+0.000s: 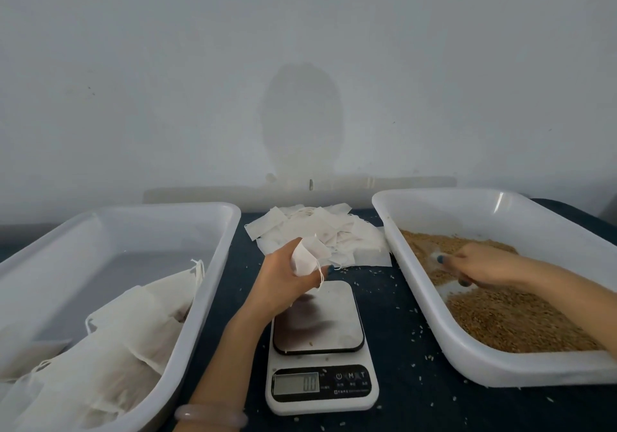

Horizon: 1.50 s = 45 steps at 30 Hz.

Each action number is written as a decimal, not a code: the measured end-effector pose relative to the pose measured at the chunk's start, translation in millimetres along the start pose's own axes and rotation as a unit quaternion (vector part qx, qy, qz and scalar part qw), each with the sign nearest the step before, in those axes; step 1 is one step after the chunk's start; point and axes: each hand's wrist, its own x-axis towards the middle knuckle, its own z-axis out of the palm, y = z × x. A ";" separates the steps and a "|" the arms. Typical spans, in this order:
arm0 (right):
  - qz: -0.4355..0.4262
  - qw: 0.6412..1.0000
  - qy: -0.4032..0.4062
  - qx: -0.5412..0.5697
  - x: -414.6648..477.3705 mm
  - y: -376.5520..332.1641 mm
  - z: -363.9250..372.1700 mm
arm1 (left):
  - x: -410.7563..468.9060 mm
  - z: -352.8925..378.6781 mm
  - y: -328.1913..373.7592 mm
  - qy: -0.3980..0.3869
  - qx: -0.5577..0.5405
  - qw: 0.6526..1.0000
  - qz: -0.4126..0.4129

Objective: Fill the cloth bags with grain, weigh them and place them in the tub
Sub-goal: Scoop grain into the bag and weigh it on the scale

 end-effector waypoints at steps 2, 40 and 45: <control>0.002 1.000 -0.017 0.017 4.1 -4.1 6.9 | -0.8 -1.0 1.3 -0.001 0.002 1.000 0.009; -0.309 0.927 -0.107 0.181 -18.8 -67.0 -77.5 | -11.4 -2.1 -1.4 -0.053 -0.072 0.995 -0.055; -0.317 0.933 -0.127 0.111 -15.8 -80.7 -98.0 | -16.1 -1.8 -1.1 -0.044 -0.084 0.995 -0.040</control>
